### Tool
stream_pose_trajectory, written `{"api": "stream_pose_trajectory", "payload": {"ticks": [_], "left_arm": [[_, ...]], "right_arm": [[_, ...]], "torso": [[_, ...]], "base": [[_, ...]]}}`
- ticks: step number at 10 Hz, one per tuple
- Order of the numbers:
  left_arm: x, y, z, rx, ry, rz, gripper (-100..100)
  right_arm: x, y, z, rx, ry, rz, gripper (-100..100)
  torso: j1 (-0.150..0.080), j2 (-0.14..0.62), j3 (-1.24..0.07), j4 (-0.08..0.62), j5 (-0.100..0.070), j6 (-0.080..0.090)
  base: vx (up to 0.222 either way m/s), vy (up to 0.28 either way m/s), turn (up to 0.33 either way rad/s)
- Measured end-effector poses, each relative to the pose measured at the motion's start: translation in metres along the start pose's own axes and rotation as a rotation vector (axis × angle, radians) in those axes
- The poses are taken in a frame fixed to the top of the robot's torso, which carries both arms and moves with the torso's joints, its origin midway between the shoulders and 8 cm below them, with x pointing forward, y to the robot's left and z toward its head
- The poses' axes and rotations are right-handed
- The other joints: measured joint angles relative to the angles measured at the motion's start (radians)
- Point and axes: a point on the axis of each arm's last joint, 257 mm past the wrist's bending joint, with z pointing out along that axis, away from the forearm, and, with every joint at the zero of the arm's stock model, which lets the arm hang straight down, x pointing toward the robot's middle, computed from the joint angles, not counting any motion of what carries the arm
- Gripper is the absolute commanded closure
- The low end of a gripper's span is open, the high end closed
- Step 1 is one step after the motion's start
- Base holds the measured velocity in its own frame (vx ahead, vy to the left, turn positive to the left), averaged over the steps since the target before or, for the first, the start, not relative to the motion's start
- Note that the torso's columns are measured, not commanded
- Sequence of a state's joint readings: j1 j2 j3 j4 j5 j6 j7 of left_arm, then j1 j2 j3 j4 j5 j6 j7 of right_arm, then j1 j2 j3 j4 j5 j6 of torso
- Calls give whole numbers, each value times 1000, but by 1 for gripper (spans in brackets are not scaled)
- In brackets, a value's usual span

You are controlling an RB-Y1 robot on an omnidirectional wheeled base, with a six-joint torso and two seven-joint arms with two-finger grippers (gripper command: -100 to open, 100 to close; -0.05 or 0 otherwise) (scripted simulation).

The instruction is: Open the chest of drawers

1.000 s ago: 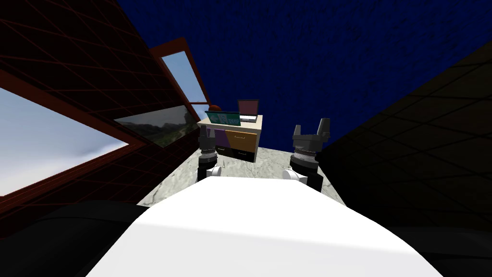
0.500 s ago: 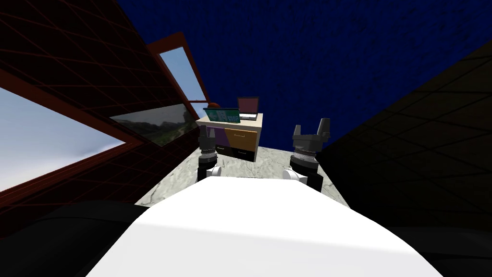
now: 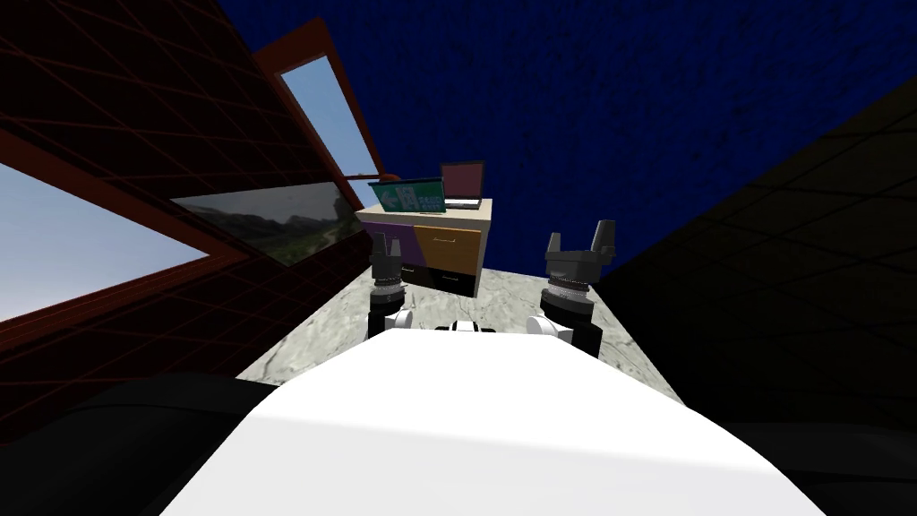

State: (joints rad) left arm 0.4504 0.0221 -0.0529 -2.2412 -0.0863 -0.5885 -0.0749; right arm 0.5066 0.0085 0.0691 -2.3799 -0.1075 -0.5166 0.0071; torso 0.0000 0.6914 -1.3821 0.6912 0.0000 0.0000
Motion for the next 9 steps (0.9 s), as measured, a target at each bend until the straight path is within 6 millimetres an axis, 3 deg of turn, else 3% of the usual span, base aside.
{"api": "stream_pose_trajectory", "payload": {"ticks": [3,9], "left_arm": [[9,10,-3,-17,57,15,-100],[30,74,-20,-146,144,32,-100]], "right_arm": [[0,0,0,1,0,0,0],[0,0,0,1,0,0,0]], "torso": [[0,44,-94,45,0,0],[-1,47,-94,47,0,0]], "base": [[40,2,-29],[86,1,-58]]}}
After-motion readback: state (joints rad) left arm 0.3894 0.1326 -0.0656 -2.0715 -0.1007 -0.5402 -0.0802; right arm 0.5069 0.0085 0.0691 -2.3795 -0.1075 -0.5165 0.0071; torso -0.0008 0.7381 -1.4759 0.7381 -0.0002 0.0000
